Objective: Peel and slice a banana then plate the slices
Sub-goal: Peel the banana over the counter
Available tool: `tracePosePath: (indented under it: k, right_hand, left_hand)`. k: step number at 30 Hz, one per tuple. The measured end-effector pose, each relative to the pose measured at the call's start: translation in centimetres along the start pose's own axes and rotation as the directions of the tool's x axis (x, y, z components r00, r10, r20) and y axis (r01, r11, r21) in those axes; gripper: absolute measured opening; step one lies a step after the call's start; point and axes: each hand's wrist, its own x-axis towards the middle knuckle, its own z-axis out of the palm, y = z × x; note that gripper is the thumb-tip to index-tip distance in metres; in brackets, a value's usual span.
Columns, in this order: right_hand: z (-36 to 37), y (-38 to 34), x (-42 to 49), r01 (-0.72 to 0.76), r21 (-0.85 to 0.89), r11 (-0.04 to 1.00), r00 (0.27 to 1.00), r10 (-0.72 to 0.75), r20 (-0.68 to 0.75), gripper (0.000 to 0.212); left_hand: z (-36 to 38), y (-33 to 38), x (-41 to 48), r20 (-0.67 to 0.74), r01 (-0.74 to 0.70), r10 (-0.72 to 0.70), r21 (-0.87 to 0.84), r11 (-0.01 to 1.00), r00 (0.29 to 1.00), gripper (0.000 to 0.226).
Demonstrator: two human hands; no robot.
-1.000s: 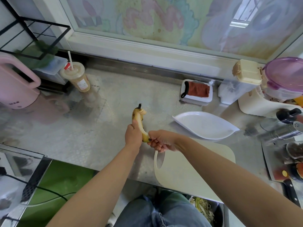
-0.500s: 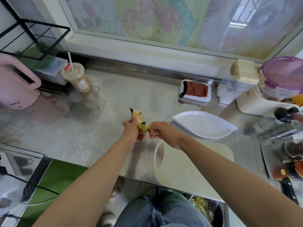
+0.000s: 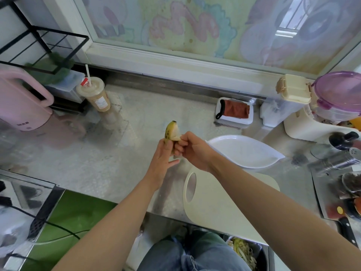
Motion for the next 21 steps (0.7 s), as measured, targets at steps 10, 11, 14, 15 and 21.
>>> tracePosePath:
  k: [10,11,14,15,21]
  right_hand:
    - [-0.8,1.8,0.1,-0.061,-0.038,0.997,0.995,0.057,-0.087,0.029]
    - [-1.2,2.0,0.1,-0.090,-0.059,0.994,0.989,0.082,-0.126,0.031]
    - [-2.8,3.0,-0.6,-0.217,-0.192,0.957,0.947,0.158,-0.280,0.031]
    - [-3.5,3.3,-1.0,-0.263,-0.256,0.930,0.929,0.173,-0.327,0.030]
    - [-5.7,4.0,-1.7,-0.434,-0.333,0.837,0.810,0.201,-0.551,0.024]
  left_hand:
    - [0.3,0.3,1.7,-0.067,0.186,-0.190,-0.066,0.980,0.979,0.052]
    - [0.3,0.4,2.0,-0.114,0.197,-0.211,-0.121,0.973,0.971,0.052]
    - [-0.6,0.4,2.8,-0.253,0.153,-0.193,-0.167,0.974,0.948,0.044]
    - [-1.1,0.4,3.0,-0.294,0.130,-0.169,-0.148,0.981,0.941,0.043]
    - [-2.4,0.6,2.6,-0.426,0.073,-0.156,-0.205,0.976,0.891,0.048]
